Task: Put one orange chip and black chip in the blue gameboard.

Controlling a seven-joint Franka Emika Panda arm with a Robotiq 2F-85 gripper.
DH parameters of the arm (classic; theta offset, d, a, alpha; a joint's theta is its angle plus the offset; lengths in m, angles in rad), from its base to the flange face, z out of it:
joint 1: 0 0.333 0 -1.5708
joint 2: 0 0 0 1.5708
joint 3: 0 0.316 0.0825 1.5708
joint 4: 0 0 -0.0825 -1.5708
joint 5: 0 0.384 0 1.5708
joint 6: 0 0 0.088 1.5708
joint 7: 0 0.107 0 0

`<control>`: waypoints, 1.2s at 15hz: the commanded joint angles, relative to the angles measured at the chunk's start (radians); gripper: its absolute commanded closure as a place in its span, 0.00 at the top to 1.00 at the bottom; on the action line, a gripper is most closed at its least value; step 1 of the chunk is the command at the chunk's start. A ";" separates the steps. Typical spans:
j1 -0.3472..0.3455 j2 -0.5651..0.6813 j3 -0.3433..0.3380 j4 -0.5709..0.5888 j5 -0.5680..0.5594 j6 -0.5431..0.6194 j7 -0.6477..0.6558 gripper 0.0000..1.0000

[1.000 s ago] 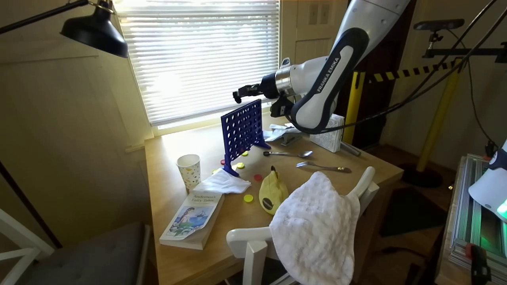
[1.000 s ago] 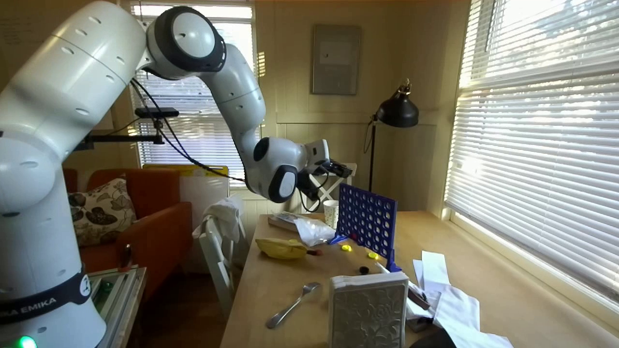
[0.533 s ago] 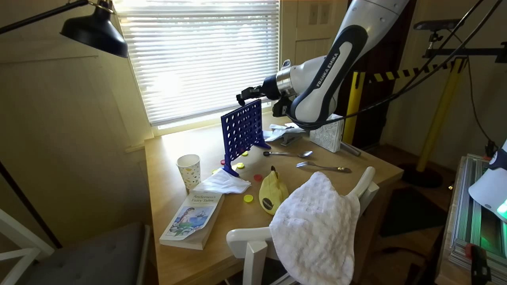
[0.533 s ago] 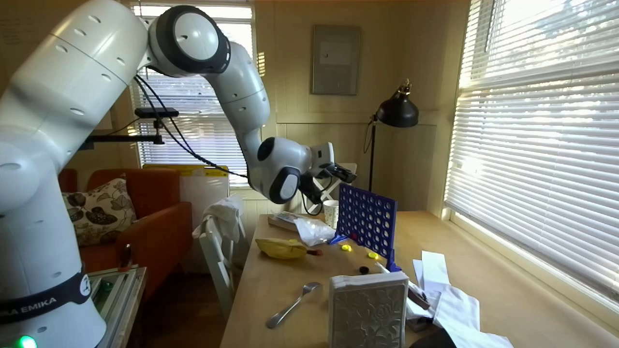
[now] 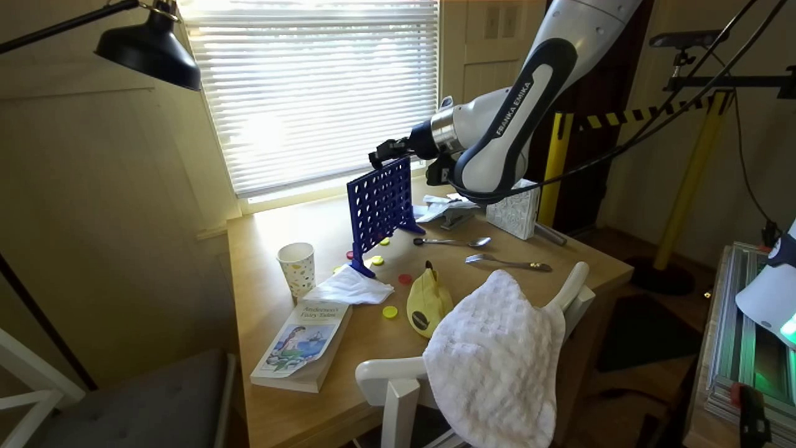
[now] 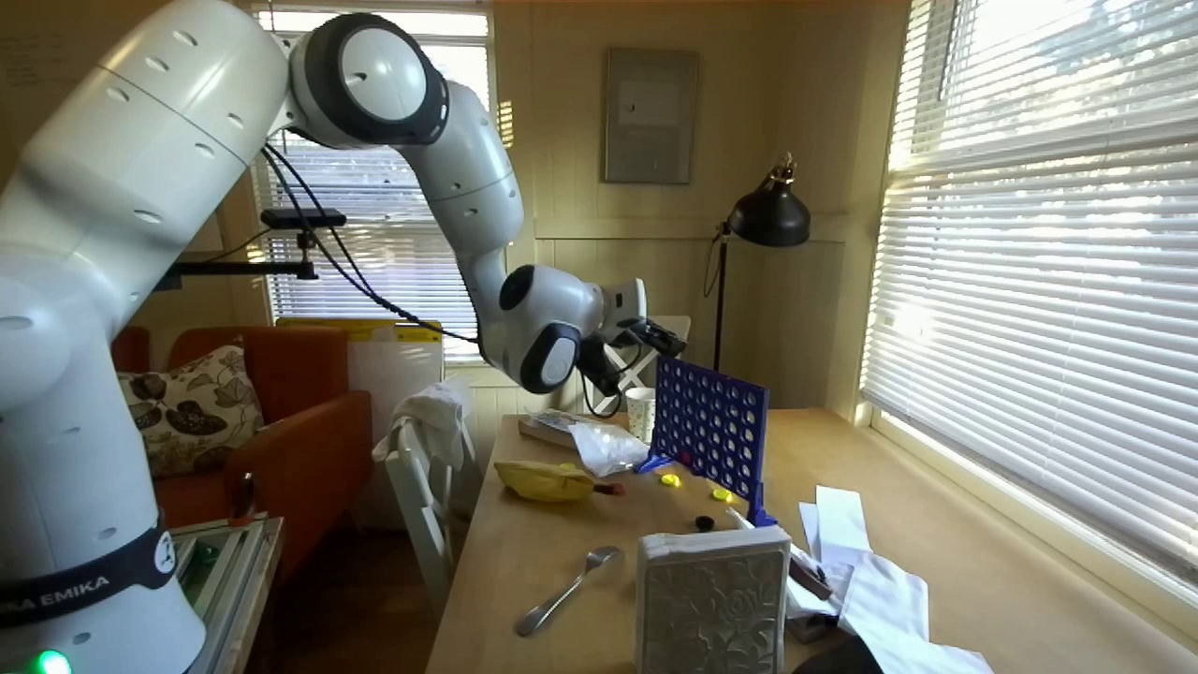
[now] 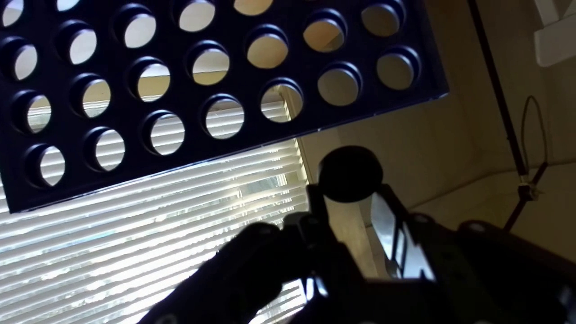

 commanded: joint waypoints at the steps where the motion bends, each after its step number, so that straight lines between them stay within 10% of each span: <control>1: -0.033 0.033 0.032 0.047 -0.030 -0.007 -0.017 0.08; 4: -0.034 0.016 0.039 0.025 -0.006 -0.002 -0.019 0.08; 5: -0.038 0.020 0.040 0.030 -0.006 -0.003 -0.018 0.31; 7: -0.038 0.020 0.041 0.030 -0.006 -0.003 -0.018 0.31; 8: -0.040 0.024 0.043 0.036 -0.010 0.001 -0.015 0.08; 18: -0.041 0.082 0.044 0.106 -0.019 -0.001 -0.016 0.08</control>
